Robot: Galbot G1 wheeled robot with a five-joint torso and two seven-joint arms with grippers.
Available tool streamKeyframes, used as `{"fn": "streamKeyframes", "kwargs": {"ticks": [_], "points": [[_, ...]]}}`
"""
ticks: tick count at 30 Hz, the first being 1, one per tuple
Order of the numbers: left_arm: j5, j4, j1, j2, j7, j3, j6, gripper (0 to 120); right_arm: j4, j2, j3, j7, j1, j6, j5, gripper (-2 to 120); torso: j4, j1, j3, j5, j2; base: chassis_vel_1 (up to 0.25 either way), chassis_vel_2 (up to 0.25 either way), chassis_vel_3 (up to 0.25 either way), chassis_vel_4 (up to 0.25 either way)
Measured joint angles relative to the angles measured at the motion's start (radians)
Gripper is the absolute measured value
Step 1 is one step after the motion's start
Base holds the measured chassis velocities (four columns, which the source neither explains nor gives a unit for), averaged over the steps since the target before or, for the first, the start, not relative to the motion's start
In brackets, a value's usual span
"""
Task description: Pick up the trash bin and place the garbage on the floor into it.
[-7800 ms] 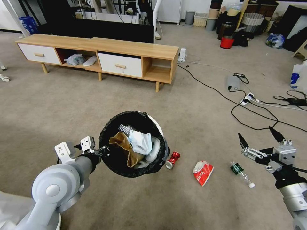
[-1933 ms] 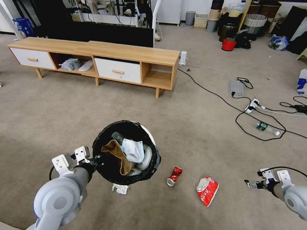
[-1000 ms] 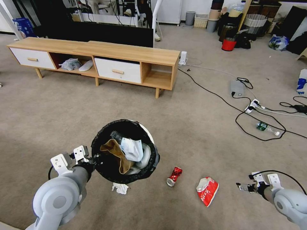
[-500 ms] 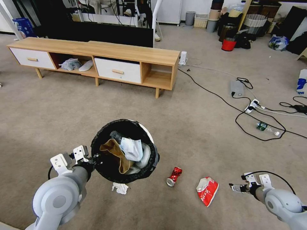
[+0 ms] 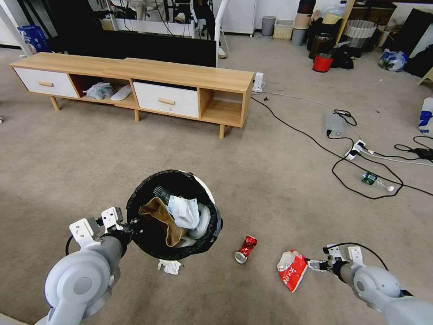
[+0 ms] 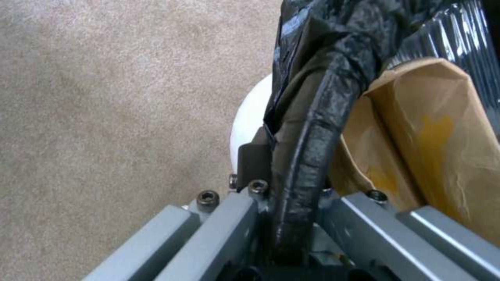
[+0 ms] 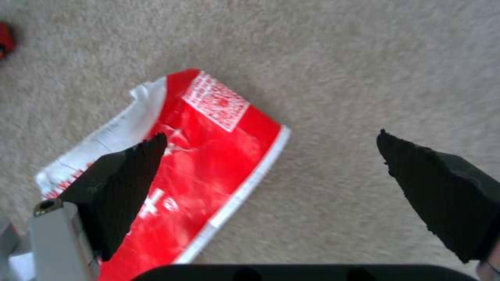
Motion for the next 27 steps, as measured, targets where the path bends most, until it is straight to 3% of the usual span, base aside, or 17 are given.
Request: {"fn": "streamKeyframes", "kwargs": {"ticks": [2,27], "points": [[0.005,0.002,0.003,-0.002,0.001,0.004,0.0,0,-0.017,0.036,-0.005,0.001,0.015,0.008,0.039,100,0.0,0.0,0.0,0.0,0.0,0.0,0.0,0.0,0.0],[0.007,0.008,0.014,0.011,0.004,0.001,-0.001,0,-0.061,0.133,-0.033,-0.005,0.051,0.033,0.044,100,0.0,0.0,0.0,-0.0001,0.0,0.0,0.0,0.0,0.0]]}}
